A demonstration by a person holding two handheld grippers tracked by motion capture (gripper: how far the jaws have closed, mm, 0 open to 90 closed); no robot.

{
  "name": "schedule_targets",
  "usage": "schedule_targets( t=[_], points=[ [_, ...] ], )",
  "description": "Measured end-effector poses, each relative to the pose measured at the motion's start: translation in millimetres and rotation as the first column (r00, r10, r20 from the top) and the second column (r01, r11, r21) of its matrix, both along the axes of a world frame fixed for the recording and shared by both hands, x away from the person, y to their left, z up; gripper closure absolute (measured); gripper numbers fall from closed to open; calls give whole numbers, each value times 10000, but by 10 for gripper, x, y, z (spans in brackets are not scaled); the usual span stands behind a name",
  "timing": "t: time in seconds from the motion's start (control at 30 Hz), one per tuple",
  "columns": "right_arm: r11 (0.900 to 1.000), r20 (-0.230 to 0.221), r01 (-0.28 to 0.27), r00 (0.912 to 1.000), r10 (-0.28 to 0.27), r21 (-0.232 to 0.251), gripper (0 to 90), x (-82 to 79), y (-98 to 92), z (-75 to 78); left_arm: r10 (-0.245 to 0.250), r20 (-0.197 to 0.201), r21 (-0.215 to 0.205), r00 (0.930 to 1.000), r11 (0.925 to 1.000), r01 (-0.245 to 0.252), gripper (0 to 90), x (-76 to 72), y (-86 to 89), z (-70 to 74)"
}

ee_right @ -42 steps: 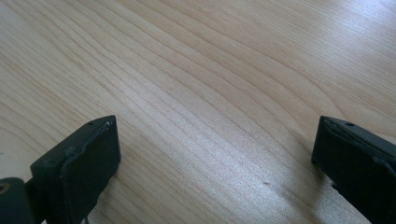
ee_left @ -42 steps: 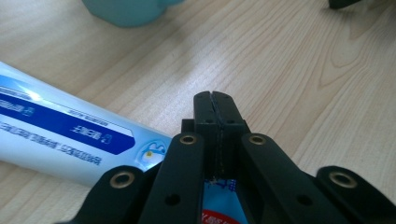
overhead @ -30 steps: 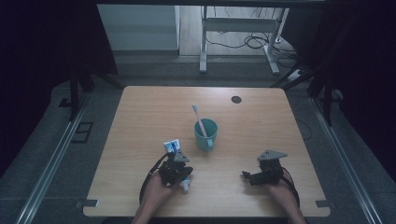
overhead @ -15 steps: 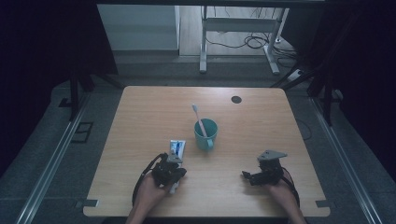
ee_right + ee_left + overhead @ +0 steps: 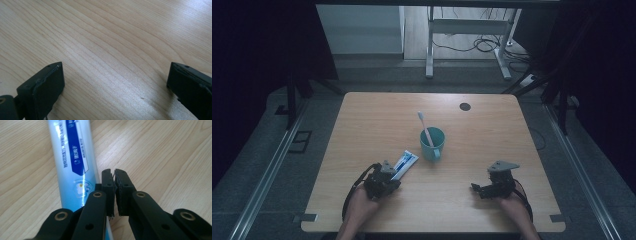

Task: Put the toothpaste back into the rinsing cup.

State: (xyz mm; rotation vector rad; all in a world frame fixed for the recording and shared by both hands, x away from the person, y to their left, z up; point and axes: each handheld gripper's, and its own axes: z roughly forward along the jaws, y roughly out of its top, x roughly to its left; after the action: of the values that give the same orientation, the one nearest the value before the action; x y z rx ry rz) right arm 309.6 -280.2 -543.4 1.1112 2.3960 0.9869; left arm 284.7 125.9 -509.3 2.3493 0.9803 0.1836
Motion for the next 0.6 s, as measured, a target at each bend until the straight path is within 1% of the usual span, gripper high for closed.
schedule_targets(
  t=[0.13,0.23,0.27,0.3,0.37,0.43,0.57,0.6],
  points=[
    [10000,-7,1,10000,-1,2,10,0,0,0,-11,-57,50,10000,10000,11,857,7,20,-9],
    [10000,-4,0,10000,0,0,10,0,0,0,-103,39,127,9999,9999,102,829,9,6,12],
    [10000,0,-2,10000,2,-1,11,0,0,0,-95,155,163,9998,9998,92,814,14,-2,48],
    [10000,-6,0,10000,0,2,11,0,0,0,-72,187,149,9998,9999,69,801,18,0,70],
    [10000,-7,0,10000,0,1,10,0,0,0,-44,306,152,9995,9999,40,759,37,13,116],
    [10000,-6,-1,10000,1,1,10,0,0,0,10,334,187,9994,9998,-17,724,56,27,158],
    [10000,-7,-1,10000,1,1,10,0,0,0,200,410,529,9990,9984,-222,630,106,54,208],
    [10000,-7,-1,10000,1,1,10,0,0,0,200,410,529,9990,9984,-222,604,106,54,208]
  ],
)
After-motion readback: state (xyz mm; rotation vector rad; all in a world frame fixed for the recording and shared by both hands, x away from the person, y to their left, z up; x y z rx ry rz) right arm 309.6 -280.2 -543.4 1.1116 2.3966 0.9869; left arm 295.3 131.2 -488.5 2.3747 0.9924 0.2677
